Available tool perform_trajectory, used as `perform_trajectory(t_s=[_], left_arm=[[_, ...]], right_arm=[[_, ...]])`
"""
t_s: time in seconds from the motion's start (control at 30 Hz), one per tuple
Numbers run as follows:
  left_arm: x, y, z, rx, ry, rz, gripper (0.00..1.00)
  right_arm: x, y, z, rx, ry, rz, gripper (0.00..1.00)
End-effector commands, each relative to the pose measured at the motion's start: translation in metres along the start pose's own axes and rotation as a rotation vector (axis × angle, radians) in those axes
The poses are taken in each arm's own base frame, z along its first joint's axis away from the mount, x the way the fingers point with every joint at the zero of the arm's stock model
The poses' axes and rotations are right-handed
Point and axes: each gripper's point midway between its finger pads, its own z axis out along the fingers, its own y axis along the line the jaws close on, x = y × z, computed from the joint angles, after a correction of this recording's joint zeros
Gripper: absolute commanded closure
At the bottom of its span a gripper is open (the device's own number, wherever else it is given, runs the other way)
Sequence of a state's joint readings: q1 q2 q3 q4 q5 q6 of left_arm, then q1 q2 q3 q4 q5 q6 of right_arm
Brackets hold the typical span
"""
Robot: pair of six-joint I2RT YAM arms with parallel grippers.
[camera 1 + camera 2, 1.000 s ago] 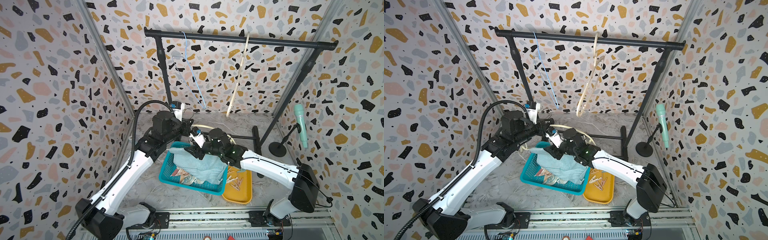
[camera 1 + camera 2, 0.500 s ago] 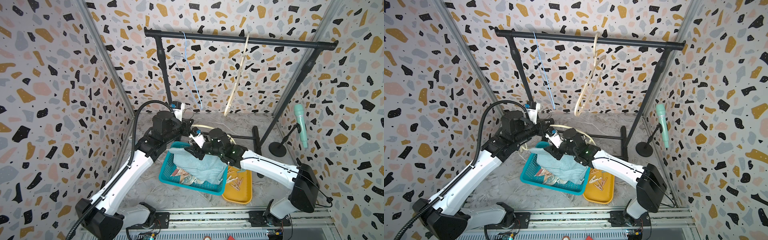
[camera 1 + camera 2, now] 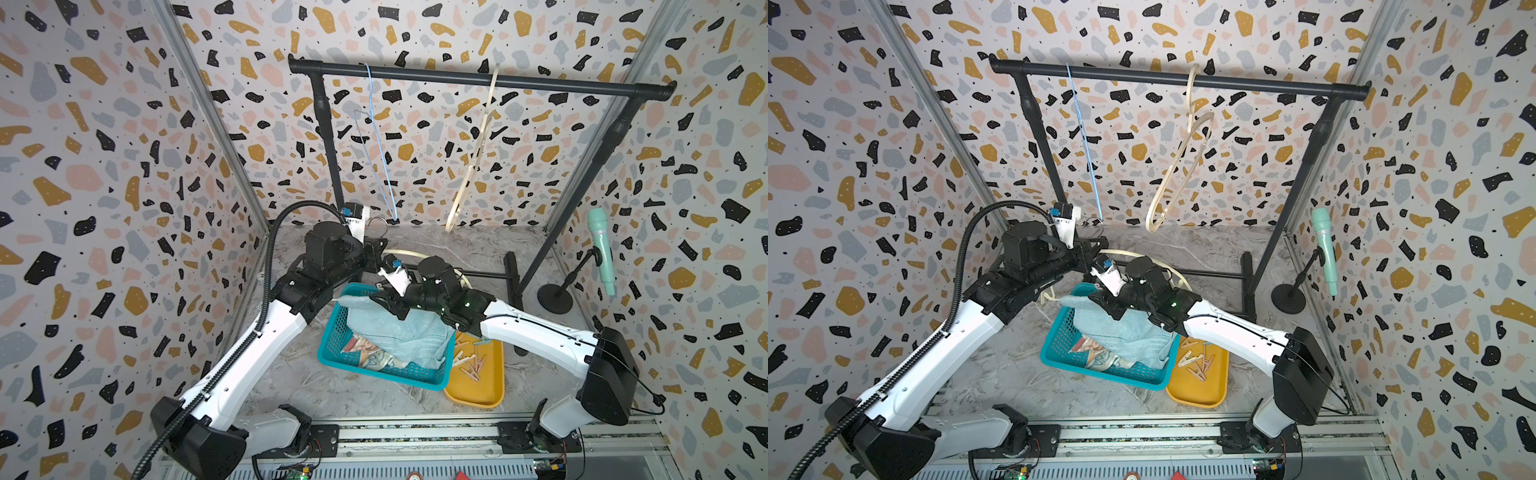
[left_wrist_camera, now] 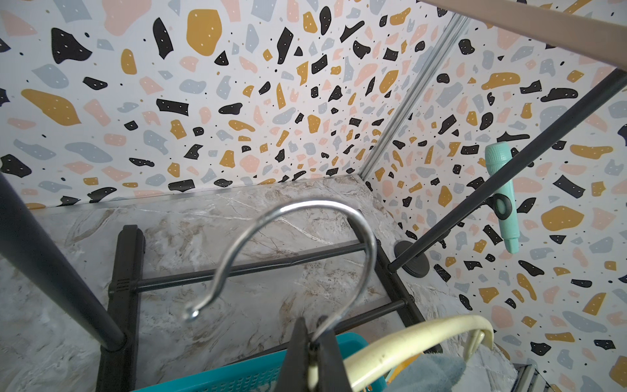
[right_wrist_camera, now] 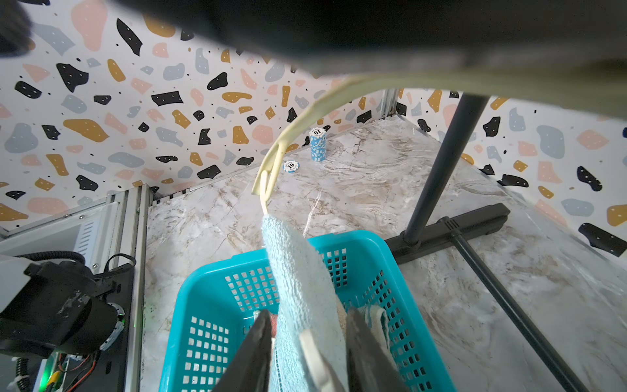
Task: Remove the clothespins securing towels to the hanger
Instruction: Remove the clothespin from the hanger.
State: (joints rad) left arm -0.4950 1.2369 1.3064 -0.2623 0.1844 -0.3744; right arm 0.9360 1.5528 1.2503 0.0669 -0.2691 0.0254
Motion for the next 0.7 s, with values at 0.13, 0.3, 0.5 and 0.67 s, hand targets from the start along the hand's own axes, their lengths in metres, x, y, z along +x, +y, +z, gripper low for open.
perform_trajectory(t_s=[0.13, 0.3, 0.5, 0.67], left_arm=[[-0.0316, -0.0199, -0.0095, 0.065, -0.091, 0.031, 1.00], [-0.0313, -0.0206, -0.0095, 0.069, -0.089, 0.030, 1.00], [-0.0310, -0.0206, -0.0095, 0.070, -0.088, 0.030, 1.00], [-0.0292, -0.0200, -0.0084, 0.070, -0.084, 0.029, 1.00]], right_arm=[[-0.0225, 0.0015, -0.0059, -0.001, -0.046, -0.016, 0.68], [-0.0245, 0.0004, -0.0066, 0.004, -0.052, -0.016, 0.73], [-0.0253, -0.0004, -0.0070, 0.012, -0.057, -0.014, 0.82], [-0.0264, -0.0020, -0.0070, 0.021, -0.062, -0.015, 1.00]])
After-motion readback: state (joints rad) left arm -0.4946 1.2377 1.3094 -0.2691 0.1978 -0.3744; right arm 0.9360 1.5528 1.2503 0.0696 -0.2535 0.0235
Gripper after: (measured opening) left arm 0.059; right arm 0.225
